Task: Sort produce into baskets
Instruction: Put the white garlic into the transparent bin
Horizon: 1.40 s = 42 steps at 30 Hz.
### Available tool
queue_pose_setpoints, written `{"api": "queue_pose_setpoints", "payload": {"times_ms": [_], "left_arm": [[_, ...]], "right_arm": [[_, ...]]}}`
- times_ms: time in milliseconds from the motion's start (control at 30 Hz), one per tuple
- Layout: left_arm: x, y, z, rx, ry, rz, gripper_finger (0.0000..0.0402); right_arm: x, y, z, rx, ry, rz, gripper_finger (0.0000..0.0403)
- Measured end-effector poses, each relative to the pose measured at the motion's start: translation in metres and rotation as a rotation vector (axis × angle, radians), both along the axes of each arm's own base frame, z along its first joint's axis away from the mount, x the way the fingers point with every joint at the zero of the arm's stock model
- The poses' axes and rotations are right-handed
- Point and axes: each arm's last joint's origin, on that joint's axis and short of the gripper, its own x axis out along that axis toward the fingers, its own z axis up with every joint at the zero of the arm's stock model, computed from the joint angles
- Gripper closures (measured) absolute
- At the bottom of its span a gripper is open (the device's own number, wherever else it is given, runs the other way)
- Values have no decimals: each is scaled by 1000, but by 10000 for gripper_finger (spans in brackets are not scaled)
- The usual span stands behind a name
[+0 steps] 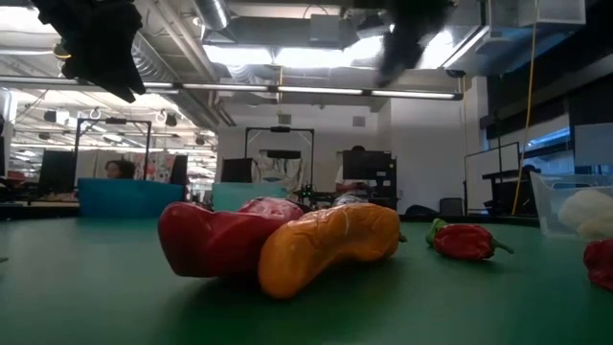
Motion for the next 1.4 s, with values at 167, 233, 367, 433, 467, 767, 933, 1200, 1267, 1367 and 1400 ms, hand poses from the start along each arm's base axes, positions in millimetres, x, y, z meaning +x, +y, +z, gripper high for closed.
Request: {"api": "queue_pose_setpoints", "payload": {"times_ms": [167, 233, 367, 433, 467, 767, 933, 1200, 1267, 1367, 1400], "left_arm": [[0, 0, 0, 3, 2, -4, 217], [0, 0, 0, 3, 2, -4, 217], [0, 0, 0, 3, 1, -4, 217], [0, 0, 0, 3, 1, -3, 217], [0, 0, 0, 2, -1, -2, 217], [0, 0, 0, 2, -4, 0, 217], [0, 0, 0, 11, -3, 8, 217], [0, 0, 0, 10, -5, 12, 217], [0, 0, 0, 10, -4, 12, 217], [0, 0, 0, 10, -4, 12, 217], [0, 0, 0, 10, -4, 12, 217]], "right_arm": [[-62, 10, 1, 2, 7, -210, 249], [-87, 15, -1, 17, 9, -302, 249], [-132, 23, -8, 56, 39, -513, 249], [-148, 27, -12, 88, 57, -599, 249], [-155, 29, -14, 94, 78, -635, 249], [-194, 35, -36, 104, 404, -990, 249], [-201, 34, -44, 110, 491, -1129, 249], [-202, 35, -62, 179, 536, -1299, 246], [-202, 36, -66, 197, 564, -1294, 235], [-200, 38, -70, 227, 558, -1284, 205], [-200, 38, -70, 231, 558, -1282, 192]]}}
